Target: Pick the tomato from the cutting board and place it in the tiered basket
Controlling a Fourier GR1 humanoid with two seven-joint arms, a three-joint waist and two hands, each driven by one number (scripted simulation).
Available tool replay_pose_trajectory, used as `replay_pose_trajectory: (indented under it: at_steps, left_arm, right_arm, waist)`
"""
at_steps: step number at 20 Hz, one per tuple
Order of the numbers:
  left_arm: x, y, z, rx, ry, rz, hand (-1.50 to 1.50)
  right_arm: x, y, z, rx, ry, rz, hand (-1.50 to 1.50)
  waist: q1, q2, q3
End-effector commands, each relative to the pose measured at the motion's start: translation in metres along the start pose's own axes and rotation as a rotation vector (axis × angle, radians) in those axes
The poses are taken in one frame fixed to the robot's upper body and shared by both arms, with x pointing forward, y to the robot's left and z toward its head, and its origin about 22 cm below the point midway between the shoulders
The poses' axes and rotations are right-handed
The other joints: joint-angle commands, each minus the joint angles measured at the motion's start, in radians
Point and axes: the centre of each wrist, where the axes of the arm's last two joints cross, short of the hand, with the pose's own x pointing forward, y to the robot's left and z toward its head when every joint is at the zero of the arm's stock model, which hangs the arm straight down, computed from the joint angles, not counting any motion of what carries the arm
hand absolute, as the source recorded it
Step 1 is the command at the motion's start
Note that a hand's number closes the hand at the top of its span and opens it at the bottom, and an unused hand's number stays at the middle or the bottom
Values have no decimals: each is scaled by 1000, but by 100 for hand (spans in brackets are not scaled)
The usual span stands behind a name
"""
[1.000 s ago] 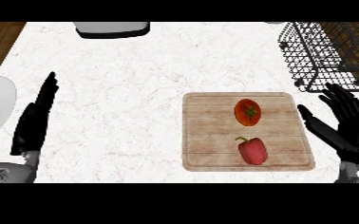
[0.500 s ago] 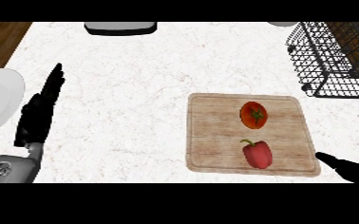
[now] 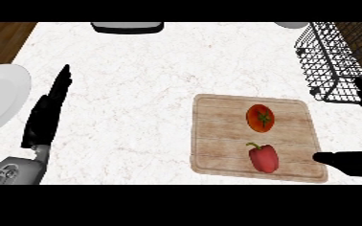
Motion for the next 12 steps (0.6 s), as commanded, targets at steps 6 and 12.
replay_pose_trajectory:
  at_steps: [6, 12]
  left_arm:
    - [-2, 5, -5, -17, -5, 7, 0]
    - [2, -8, -4, -7, -5, 16, 0]
  right_arm:
    - [50, 47, -23, 117, 175, 67, -150]
    - [50, 72, -30, 151, 233, 129, -150]
  waist:
    - [5, 1, 1]
    - [-2, -2, 2]
